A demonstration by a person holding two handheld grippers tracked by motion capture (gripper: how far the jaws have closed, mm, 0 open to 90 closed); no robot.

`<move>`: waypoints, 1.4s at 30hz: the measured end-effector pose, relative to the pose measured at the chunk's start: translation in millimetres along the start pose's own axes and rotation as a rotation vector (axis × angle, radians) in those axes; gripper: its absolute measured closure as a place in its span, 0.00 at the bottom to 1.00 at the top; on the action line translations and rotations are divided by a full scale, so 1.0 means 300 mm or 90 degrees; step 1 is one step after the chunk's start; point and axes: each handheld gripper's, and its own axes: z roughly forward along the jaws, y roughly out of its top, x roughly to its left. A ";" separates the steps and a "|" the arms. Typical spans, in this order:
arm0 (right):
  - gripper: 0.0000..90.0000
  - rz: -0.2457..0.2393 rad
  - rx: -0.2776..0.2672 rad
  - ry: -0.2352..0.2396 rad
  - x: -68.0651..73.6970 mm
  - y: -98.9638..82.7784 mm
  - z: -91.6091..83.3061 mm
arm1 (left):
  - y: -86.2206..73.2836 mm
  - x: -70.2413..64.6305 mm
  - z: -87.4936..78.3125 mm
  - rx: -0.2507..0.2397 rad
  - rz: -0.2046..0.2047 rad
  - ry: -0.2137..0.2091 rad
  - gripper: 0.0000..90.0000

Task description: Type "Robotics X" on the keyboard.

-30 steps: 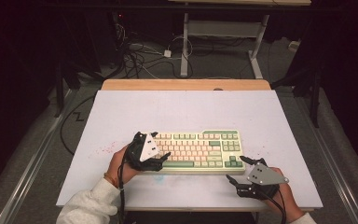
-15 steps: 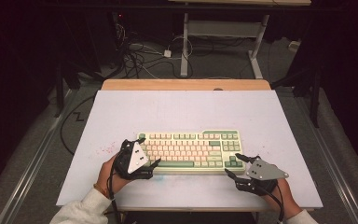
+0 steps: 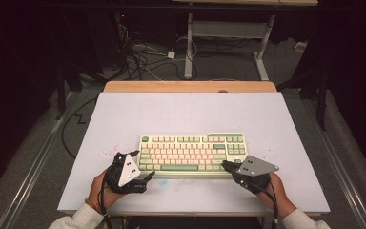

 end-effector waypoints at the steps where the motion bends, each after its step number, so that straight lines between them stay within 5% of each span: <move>1: 0.99 -0.003 0.003 0.004 0.003 0.008 0.011 | -0.002 0.001 -0.003 0.000 -0.003 -0.001 0.18; 9: 1.00 -0.022 0.036 0.024 0.024 0.070 0.117 | -0.027 0.017 -0.025 0.003 -0.021 0.004 0.18; 27: 1.00 -0.034 0.094 0.040 0.019 0.185 0.325 | -0.042 0.002 -0.027 0.023 -0.001 0.000 0.18; 42: 1.00 -0.043 0.120 0.029 0.009 0.218 0.394 | -0.049 -0.005 -0.031 0.028 0.006 -0.004 0.18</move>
